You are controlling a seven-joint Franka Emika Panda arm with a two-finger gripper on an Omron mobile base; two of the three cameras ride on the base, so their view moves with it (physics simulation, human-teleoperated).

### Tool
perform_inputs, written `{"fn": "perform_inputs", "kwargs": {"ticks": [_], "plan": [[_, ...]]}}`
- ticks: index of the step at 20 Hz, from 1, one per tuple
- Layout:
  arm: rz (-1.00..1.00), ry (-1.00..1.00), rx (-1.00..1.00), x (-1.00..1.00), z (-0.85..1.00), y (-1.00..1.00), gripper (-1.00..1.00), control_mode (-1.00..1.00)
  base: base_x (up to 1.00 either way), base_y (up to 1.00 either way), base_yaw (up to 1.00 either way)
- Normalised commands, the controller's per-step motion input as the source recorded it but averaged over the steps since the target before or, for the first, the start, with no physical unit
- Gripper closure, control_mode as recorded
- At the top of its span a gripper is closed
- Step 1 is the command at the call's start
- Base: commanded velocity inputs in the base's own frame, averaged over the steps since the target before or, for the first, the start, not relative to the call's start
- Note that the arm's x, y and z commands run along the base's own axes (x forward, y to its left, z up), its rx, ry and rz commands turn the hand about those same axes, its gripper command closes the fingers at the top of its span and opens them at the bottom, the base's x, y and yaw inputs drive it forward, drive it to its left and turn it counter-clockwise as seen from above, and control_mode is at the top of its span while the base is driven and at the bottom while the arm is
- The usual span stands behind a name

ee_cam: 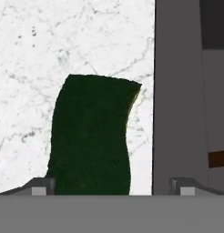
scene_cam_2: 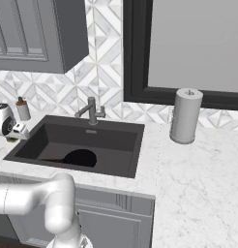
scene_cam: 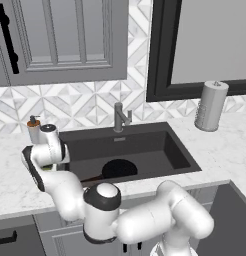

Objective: Pick the pan and sponge and place them into the sink. Then turn on the water.

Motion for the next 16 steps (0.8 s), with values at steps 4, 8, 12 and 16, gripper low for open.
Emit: {"fn": "perform_inputs", "kwargs": {"ticks": [4, 8, 12, 16], "plan": [[-0.03, 0.00, -0.04, 0.13, -0.15, 0.21, -1.00, -1.00, 0.00, 0.00, 0.00], [-0.03, 0.00, -0.02, 0.10, -0.15, 0.16, -1.00, -1.00, 0.00, 0.00, 0.00], [-0.04, 0.01, 0.00, 0.18, -0.40, 0.17, 1.00, -1.00, 0.00, 0.00, 0.00], [-0.03, 0.04, 0.00, 0.27, -0.51, 0.16, 1.00, -1.00, 0.00, 0.00, 0.00]]}}
